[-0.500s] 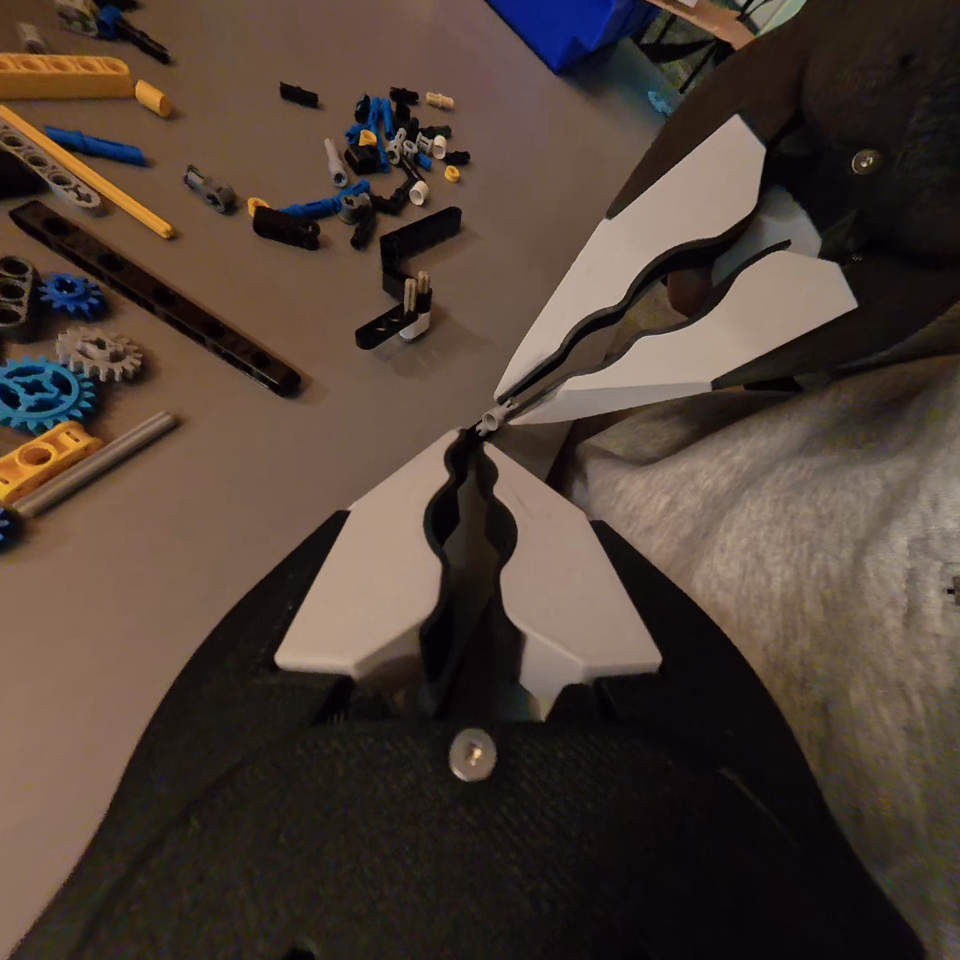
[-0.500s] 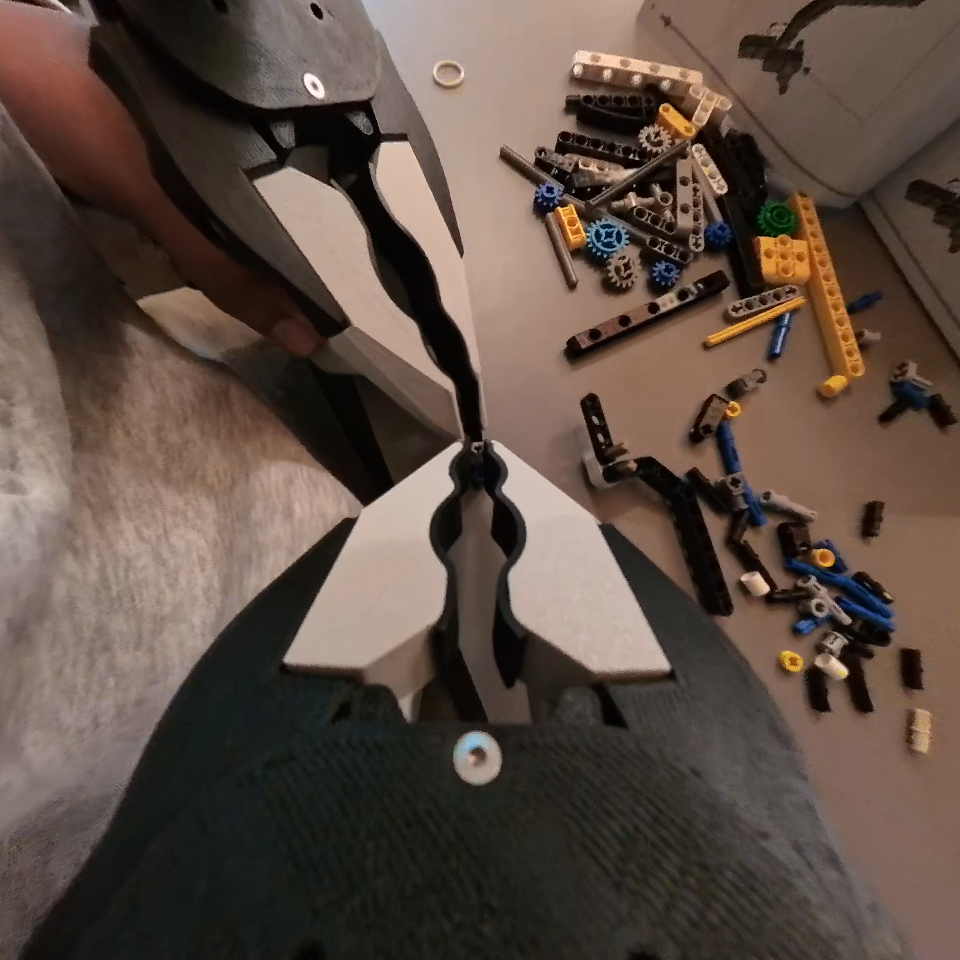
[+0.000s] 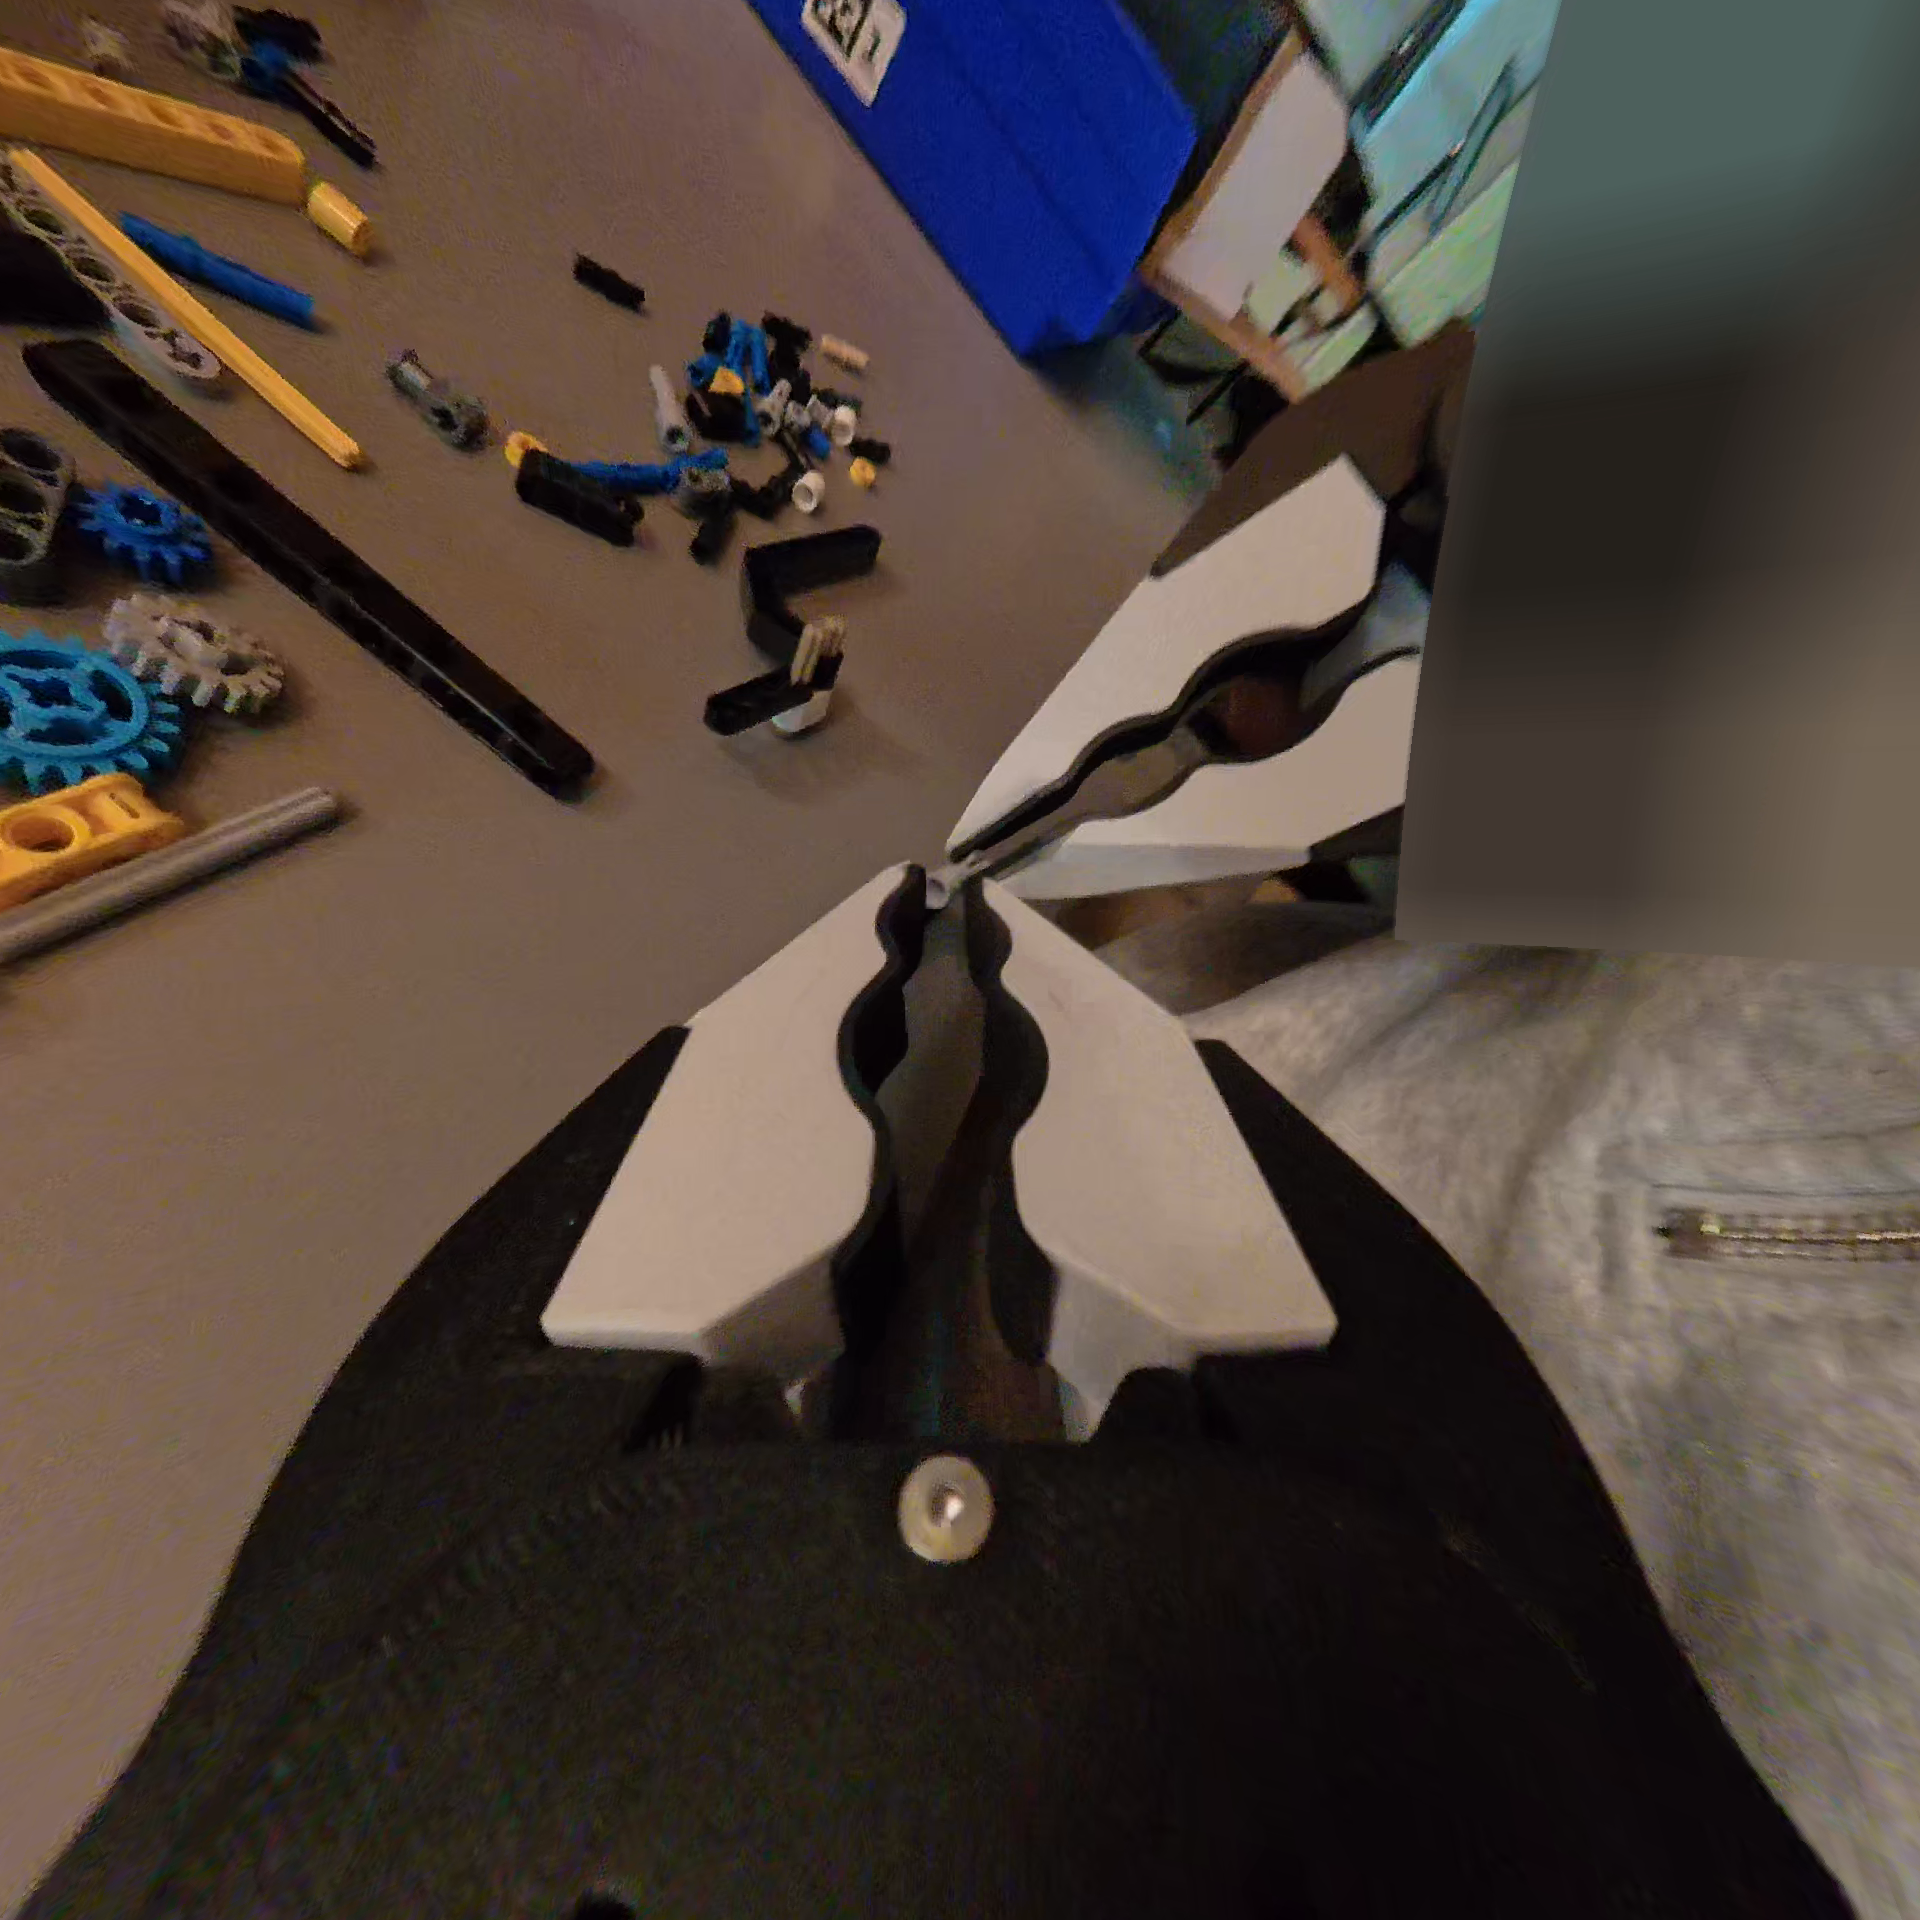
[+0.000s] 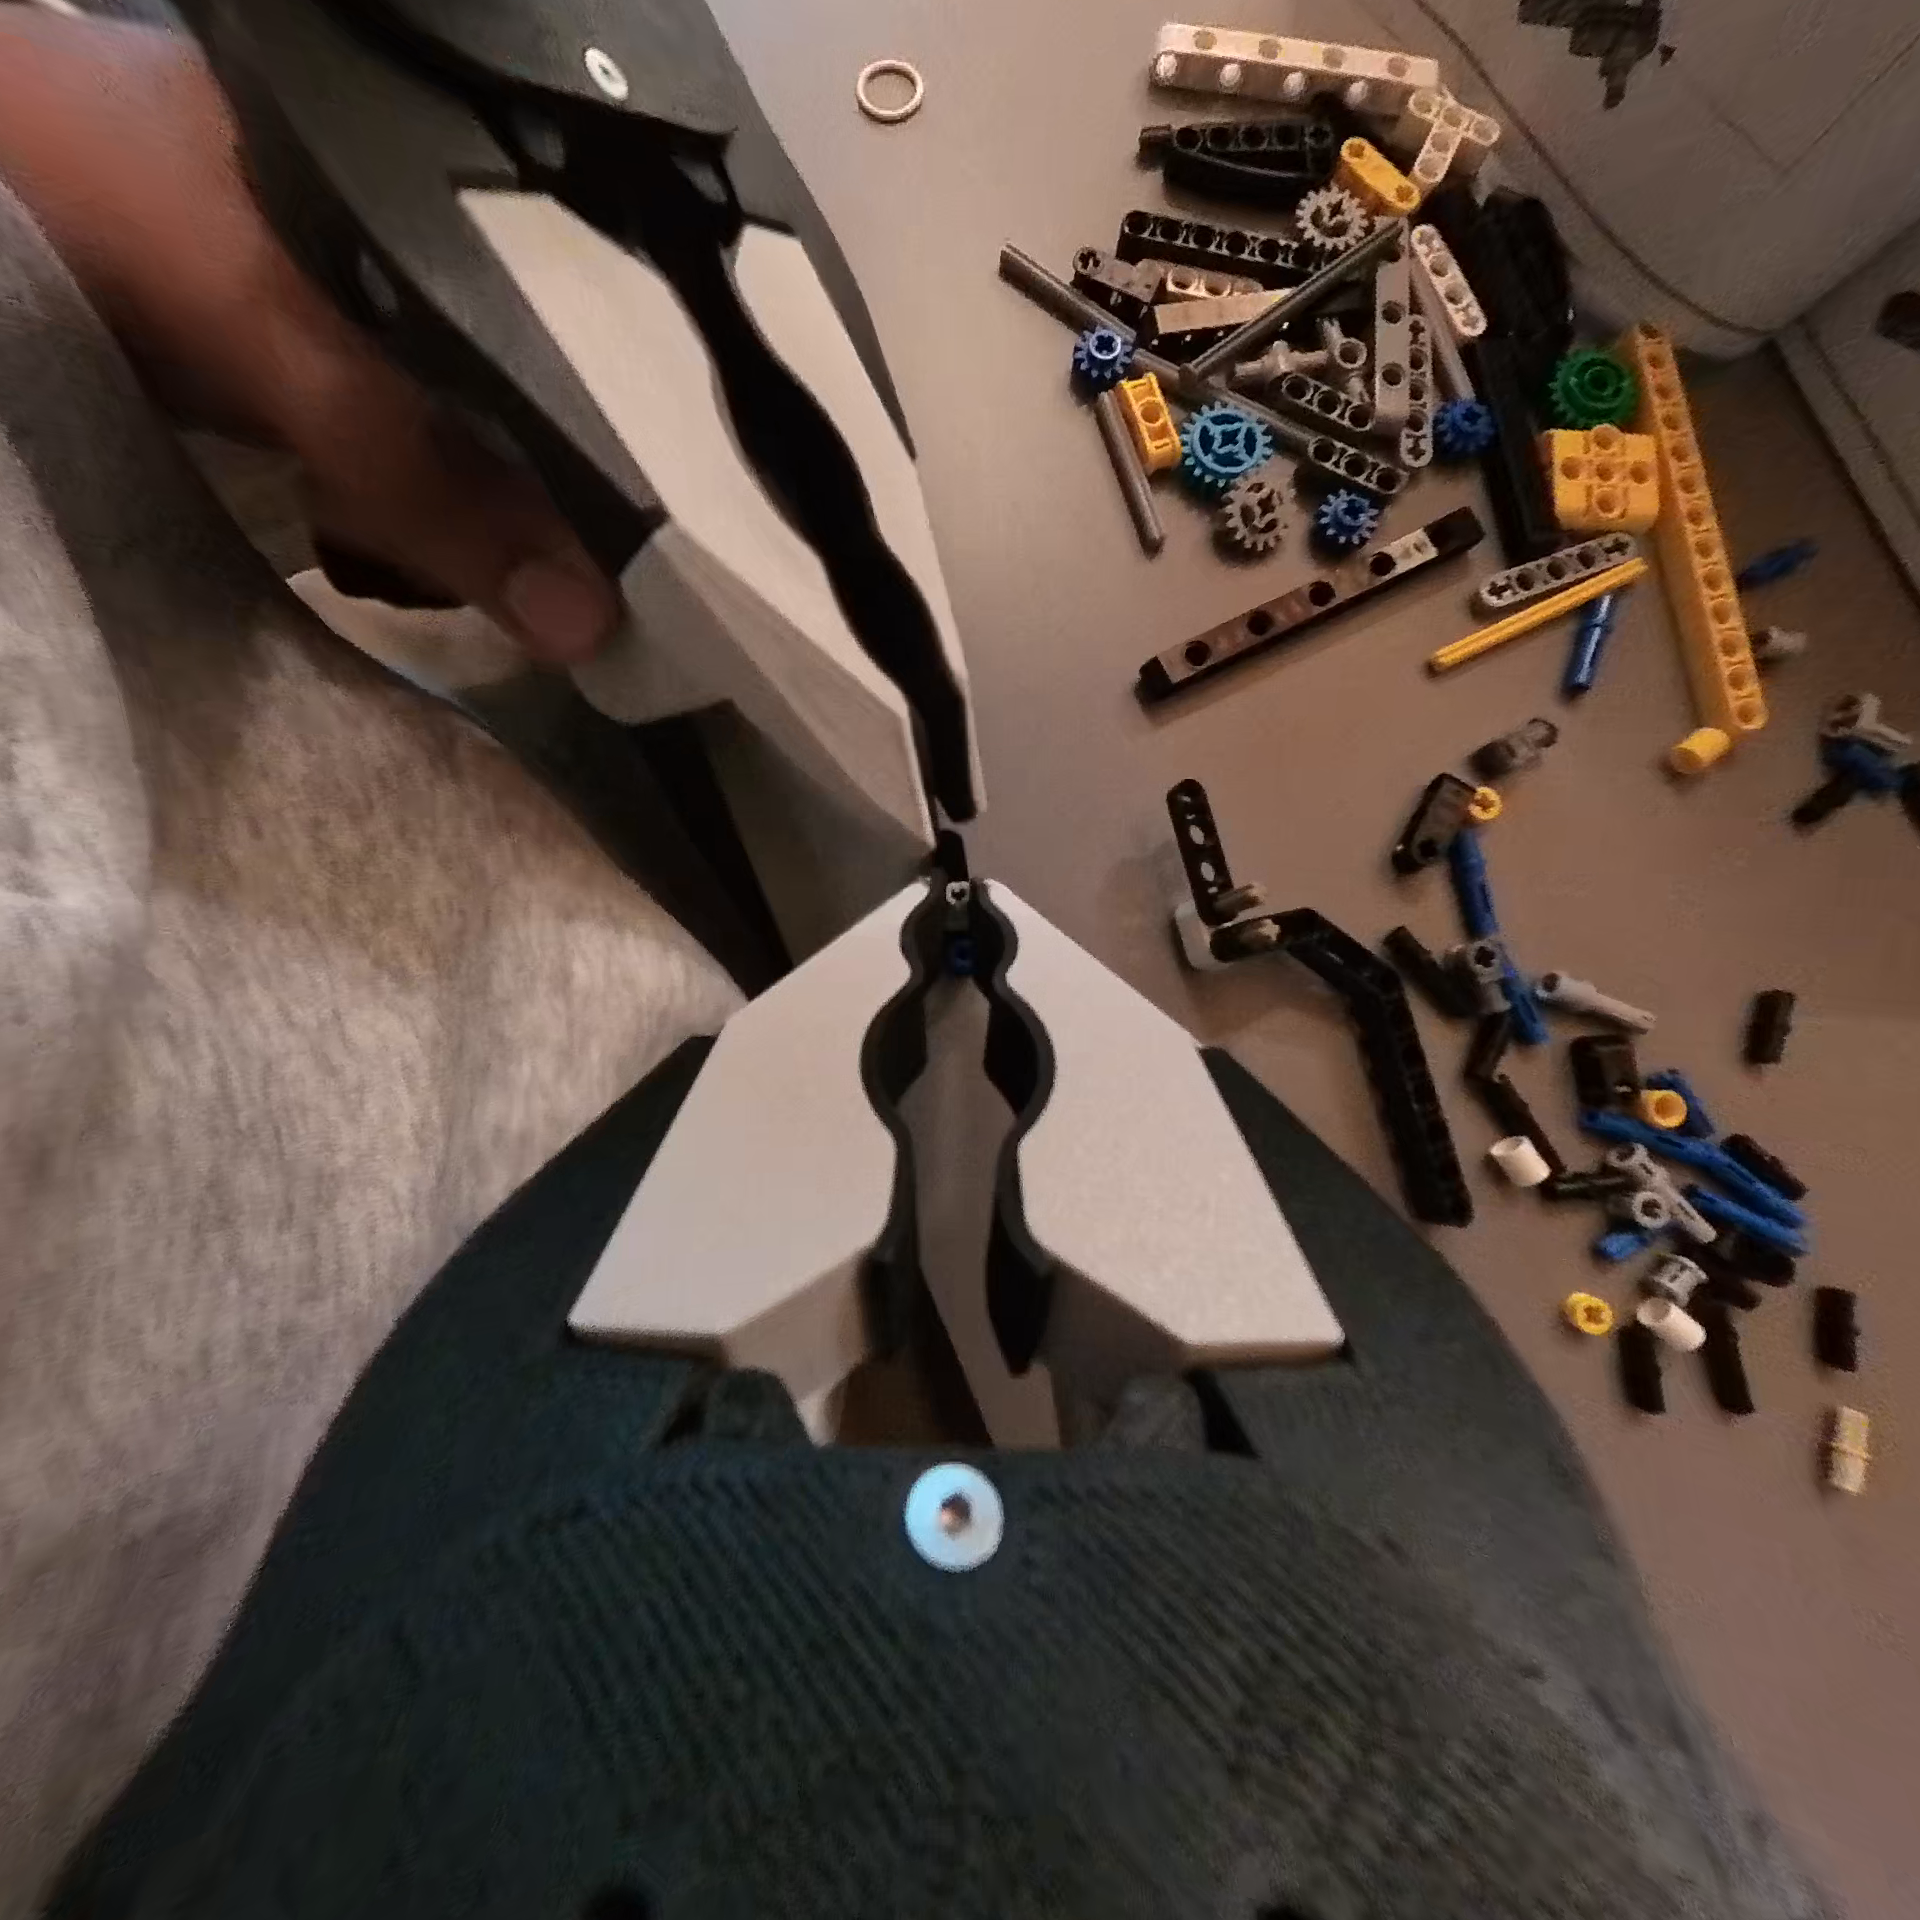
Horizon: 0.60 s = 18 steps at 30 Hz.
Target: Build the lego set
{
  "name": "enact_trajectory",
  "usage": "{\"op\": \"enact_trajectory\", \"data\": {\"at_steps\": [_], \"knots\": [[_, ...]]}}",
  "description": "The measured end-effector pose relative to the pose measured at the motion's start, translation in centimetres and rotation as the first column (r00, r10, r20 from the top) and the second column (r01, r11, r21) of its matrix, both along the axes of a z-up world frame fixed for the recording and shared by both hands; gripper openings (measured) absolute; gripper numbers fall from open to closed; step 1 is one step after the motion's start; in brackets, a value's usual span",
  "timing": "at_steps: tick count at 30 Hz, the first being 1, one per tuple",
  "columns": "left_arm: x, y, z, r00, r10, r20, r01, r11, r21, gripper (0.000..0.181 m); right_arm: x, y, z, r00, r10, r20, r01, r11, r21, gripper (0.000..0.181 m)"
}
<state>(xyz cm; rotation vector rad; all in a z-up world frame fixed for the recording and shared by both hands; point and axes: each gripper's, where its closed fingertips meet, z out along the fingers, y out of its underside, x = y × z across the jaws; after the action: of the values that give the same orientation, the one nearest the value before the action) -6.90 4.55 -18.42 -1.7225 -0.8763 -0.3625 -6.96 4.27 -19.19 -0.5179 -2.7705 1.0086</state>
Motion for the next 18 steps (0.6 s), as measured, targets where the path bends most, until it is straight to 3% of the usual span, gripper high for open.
{"op": "enact_trajectory", "data": {"at_steps": [3,8,13,18], "knots": [[-0.30,-0.06,0.47,0.999,0.011,0.043,-0.013,0.999,0.047,0.006,0.01,0.01,0.01,1.000,0.009,-0.004,-0.009,1.000,-0.023,0.003],[0.46,0.58,0.02,0.995,-0.027,0.096,0.028,1.000,-0.012,0.004,0.07,0.06,0.01,0.999,0.032,-0.025,-0.033,0.999,-0.037,0.002],[-0.29,0.59,0.44,0.979,0.035,0.202,-0.041,0.999,0.024,0.010,0.23,0.00,-0.03,0.996,0.060,-0.071,-0.062,0.998,-0.019,0.003],[0.06,0.57,-0.15,0.968,0.061,0.242,-0.052,0.998,-0.042,0.015,0.28,0.02,-0.04,0.995,0.058,-0.082,-0.060,0.998,-0.025,0.003]]}}
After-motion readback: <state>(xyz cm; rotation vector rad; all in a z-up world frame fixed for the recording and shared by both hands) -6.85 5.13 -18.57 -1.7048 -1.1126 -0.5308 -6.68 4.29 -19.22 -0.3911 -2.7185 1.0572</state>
